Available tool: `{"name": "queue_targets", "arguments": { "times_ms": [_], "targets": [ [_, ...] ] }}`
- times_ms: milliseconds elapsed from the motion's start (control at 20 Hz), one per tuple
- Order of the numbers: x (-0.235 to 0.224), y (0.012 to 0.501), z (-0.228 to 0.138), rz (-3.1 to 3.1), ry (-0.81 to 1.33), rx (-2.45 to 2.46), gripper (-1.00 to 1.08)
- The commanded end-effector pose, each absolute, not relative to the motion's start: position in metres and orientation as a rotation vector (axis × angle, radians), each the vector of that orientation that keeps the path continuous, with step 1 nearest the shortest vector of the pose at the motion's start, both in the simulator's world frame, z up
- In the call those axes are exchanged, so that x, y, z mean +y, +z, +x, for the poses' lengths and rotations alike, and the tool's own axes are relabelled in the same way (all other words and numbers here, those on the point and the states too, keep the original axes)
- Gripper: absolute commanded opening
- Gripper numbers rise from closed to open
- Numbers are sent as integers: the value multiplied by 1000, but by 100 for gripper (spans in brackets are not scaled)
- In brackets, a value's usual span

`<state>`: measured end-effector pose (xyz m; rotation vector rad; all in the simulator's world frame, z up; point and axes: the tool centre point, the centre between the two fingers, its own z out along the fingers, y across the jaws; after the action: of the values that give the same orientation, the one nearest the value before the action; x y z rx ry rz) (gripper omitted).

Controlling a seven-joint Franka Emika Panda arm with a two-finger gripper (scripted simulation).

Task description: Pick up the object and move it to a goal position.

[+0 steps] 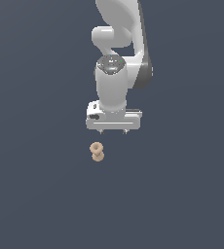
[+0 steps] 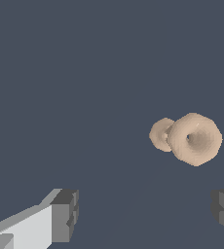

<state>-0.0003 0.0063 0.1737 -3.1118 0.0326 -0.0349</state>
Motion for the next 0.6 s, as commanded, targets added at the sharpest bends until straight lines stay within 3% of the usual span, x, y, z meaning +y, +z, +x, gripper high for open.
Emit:
{"name": "queue_targets", "arguments": {
  "times_ms": [0,550],
  "targets": [
    [2,171,2,-3112,-32,72,100],
    [-43,141,20,-3094,-10,456,100]
  ]
}}
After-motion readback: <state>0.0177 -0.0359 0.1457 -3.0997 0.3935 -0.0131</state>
